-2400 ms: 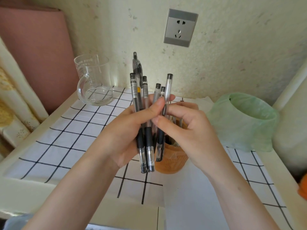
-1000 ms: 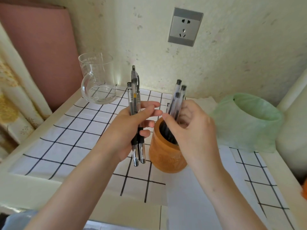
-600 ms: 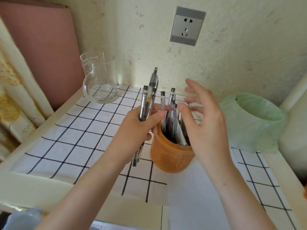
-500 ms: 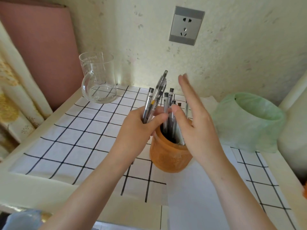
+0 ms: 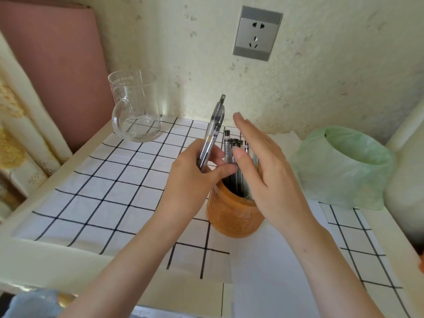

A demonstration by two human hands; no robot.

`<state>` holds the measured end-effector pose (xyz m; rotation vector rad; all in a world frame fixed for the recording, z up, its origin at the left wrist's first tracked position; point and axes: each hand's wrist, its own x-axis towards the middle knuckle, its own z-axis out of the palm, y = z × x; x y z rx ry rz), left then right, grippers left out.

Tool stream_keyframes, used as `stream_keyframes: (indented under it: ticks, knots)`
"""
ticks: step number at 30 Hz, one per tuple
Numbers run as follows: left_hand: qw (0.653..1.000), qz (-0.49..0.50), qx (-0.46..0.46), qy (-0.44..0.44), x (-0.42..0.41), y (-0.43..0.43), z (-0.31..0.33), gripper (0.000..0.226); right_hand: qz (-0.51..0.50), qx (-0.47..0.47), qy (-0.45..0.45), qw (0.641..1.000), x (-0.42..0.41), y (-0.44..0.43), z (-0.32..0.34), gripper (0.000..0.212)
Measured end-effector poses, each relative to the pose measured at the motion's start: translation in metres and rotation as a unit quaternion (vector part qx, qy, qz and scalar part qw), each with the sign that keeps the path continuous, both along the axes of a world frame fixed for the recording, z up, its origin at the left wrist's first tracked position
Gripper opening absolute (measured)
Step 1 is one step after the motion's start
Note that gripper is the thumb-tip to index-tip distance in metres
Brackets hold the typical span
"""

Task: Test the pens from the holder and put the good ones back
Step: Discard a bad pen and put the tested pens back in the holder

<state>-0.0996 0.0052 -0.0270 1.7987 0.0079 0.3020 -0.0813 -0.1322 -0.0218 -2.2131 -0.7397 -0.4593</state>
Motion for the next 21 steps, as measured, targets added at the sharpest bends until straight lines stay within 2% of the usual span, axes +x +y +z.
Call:
stream_keyframes:
  ticks: [3,6,8,10,12,14,16,19,21]
  knots:
    - [0.999,0.005,-0.041,0.026,0.001,0.003,0.000,0.016,-0.016,-0.045,-0.028,0.998,0.002,-0.003,-0.002,0.041]
    - [0.980,-0.022,-0.184,0.076,0.001,0.008,0.006,0.018,-0.025,-0.010,-0.025,0.999,0.003,-0.005,0.002,0.039]
    - [0.930,-0.090,-0.331,0.133,0.001,0.012,0.014,0.018,-0.018,0.033,-0.006,0.999,0.001,-0.005,0.007,0.043]
    - [0.877,-0.199,-0.398,0.182,-0.002,0.016,0.021,0.018,-0.034,0.081,-0.015,0.996,-0.003,-0.002,0.013,0.040]
    - [0.855,-0.305,-0.370,0.197,-0.006,0.015,0.024,0.021,-0.049,0.111,-0.008,0.993,-0.009,0.003,0.020,0.033]
    - [0.845,-0.368,-0.339,0.192,-0.009,0.011,0.025,0.023,-0.022,0.160,0.057,0.985,-0.015,0.007,0.026,0.023]
    - [0.839,-0.386,-0.332,0.192,-0.011,0.008,0.025,0.022,0.011,0.217,0.132,0.967,-0.018,0.008,0.031,0.020]
    - [0.835,-0.406,-0.309,0.203,-0.013,0.008,0.025,0.021,0.041,0.230,0.217,0.948,-0.020,0.002,0.035,0.032]
    - [0.840,-0.422,-0.273,0.205,-0.014,0.007,0.025,0.028,0.051,0.260,0.257,0.929,-0.020,-0.001,0.036,0.031]
